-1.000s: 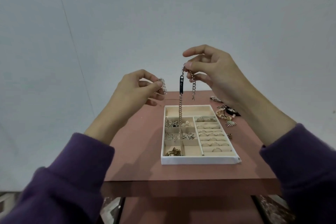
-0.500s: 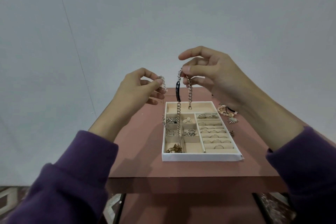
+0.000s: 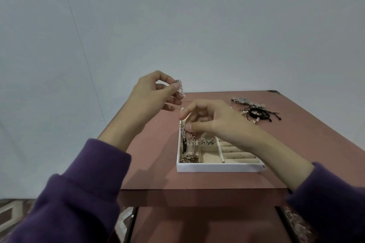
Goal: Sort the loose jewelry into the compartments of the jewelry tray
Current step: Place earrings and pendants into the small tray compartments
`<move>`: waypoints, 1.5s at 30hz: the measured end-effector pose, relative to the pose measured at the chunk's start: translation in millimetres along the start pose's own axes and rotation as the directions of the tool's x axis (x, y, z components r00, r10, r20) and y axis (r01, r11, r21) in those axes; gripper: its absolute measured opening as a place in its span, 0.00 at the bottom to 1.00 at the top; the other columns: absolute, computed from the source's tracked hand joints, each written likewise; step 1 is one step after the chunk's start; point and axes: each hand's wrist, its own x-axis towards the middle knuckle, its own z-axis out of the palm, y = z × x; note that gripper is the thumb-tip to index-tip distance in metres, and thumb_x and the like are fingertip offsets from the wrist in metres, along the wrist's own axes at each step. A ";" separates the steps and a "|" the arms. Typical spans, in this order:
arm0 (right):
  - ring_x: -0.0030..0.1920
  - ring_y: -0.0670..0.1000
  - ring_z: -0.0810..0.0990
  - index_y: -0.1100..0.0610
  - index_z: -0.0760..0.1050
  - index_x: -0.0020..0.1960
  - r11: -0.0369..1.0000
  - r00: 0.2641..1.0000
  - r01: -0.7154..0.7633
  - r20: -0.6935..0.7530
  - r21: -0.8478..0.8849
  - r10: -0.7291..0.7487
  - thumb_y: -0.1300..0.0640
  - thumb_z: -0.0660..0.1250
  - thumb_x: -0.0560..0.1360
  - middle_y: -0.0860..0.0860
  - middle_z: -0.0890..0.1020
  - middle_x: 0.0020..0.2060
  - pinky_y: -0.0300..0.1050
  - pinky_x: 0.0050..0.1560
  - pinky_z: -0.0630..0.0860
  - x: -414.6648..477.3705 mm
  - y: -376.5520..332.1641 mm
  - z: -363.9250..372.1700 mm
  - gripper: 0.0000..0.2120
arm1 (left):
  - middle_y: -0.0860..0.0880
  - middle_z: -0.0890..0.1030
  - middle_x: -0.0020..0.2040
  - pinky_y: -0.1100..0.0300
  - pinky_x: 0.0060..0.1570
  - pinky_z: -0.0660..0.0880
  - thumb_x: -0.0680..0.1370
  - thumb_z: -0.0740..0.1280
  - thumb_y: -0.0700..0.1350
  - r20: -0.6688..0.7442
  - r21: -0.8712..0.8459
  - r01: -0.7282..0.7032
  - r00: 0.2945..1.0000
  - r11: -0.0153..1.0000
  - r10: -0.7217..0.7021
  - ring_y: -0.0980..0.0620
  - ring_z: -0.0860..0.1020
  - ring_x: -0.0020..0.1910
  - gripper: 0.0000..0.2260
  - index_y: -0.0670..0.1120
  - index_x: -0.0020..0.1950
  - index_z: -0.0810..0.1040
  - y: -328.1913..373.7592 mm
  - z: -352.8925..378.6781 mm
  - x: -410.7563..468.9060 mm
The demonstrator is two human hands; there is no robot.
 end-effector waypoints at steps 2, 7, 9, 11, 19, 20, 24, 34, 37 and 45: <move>0.36 0.49 0.78 0.61 0.77 0.48 1.000 1.000 -0.011 0.017 -0.025 0.011 0.71 0.67 0.72 0.57 0.78 0.37 0.39 0.37 0.78 -1.7 3.1 3.3 0.08 | 0.45 0.83 0.38 0.60 0.35 0.78 0.76 0.66 0.41 0.001 -0.005 0.003 1.000 1.000 -0.003 0.50 0.81 0.35 0.02 0.43 0.47 0.74 0.0 0.5 -0.3; 0.33 0.51 0.79 0.60 0.78 0.47 0.988 0.997 -0.048 0.054 -0.149 0.056 0.72 0.67 0.70 0.55 0.81 0.37 0.44 0.41 0.78 -2.8 13.6 4.6 0.11 | 0.46 0.82 0.36 0.62 0.33 0.78 0.76 0.66 0.41 0.005 -0.015 0.003 1.000 1.000 -0.003 0.50 0.82 0.35 0.02 0.43 0.46 0.74 0.8 1.9 -0.4; 0.34 0.47 0.78 0.58 0.79 0.46 0.970 0.999 -0.038 0.010 -0.240 0.042 0.69 0.68 0.70 0.54 0.82 0.36 0.42 0.40 0.77 -1.4 16.8 2.1 0.08 | 0.46 0.82 0.36 0.62 0.33 0.78 0.76 0.66 0.41 0.005 -0.019 -0.001 1.000 1.000 0.001 0.50 0.82 0.35 0.02 0.43 0.45 0.74 1.7 2.5 -0.5; 0.32 0.45 0.77 0.56 0.79 0.44 0.958 0.993 -0.054 -0.115 -0.281 0.022 0.65 0.69 0.70 0.51 0.80 0.32 0.40 0.36 0.75 1.6 20.4 -3.4 0.06 | 0.46 0.82 0.36 0.62 0.34 0.78 0.76 0.66 0.41 0.010 -0.018 -0.006 1.000 1.000 0.007 0.50 0.82 0.35 0.02 0.43 0.46 0.74 2.4 3.1 -0.5; 0.38 0.42 0.73 0.49 0.79 0.55 0.826 0.990 -0.139 -0.070 -0.547 0.120 0.50 0.73 0.68 0.47 0.77 0.40 0.34 0.42 0.69 7.5 34.7 -12.0 0.15 | 0.46 0.82 0.36 0.61 0.34 0.78 0.76 0.66 0.41 0.021 -0.025 -0.014 1.000 1.000 0.015 0.50 0.82 0.36 0.02 0.44 0.45 0.74 5.1 6.4 0.4; 0.40 0.42 0.73 0.50 0.80 0.55 0.799 0.993 -0.119 -0.050 -0.590 0.111 0.49 0.73 0.68 0.47 0.77 0.40 0.33 0.44 0.69 7.5 36.7 -10.1 0.16 | 0.46 0.82 0.36 0.62 0.34 0.78 0.76 0.65 0.41 0.023 -0.027 -0.015 1.000 1.000 0.016 0.50 0.82 0.36 0.02 0.43 0.45 0.74 5.9 6.6 0.3; 0.42 0.47 0.74 0.55 0.84 0.47 0.809 0.997 -0.070 -0.065 -0.584 0.040 0.53 0.72 0.71 0.51 0.76 0.37 0.34 0.43 0.68 6.5 42.8 -5.2 0.08 | 0.45 0.82 0.37 0.61 0.34 0.78 0.77 0.65 0.40 0.025 -0.035 -0.025 0.999 0.999 0.026 0.49 0.82 0.36 0.02 0.42 0.47 0.74 9.5 6.5 0.7; 0.44 0.41 0.76 0.43 0.76 0.59 0.958 0.982 -0.189 -0.067 -0.217 0.178 0.48 0.71 0.71 0.45 0.81 0.51 0.30 0.41 0.71 1.3 35.5 -29.3 0.17 | 0.44 0.82 0.37 0.64 0.35 0.79 0.76 0.66 0.41 0.013 -0.116 -0.046 0.999 0.992 0.048 0.49 0.82 0.36 0.03 0.41 0.47 0.74 15.1 16.5 4.0; 0.40 0.47 0.79 0.51 0.76 0.60 0.985 0.985 -0.170 -0.011 -0.011 0.170 0.55 0.70 0.73 0.51 0.81 0.49 0.35 0.38 0.73 3.8 34.8 -19.7 0.16 | 0.44 0.82 0.38 0.62 0.37 0.80 0.77 0.65 0.40 0.028 -0.124 -0.050 0.998 0.991 0.054 0.47 0.83 0.38 0.03 0.41 0.47 0.74 19.3 25.8 6.1; 0.33 0.51 0.79 0.64 0.77 0.47 0.931 0.982 -0.067 -0.141 0.358 0.125 0.63 0.62 0.77 0.59 0.80 0.38 0.38 0.34 0.77 -12.2 33.8 -44.7 0.07 | 0.43 0.82 0.40 0.61 0.41 0.81 0.77 0.66 0.41 0.044 -0.205 -0.104 0.992 0.973 0.115 0.48 0.83 0.40 0.05 0.40 0.50 0.74 31.1 49.0 14.4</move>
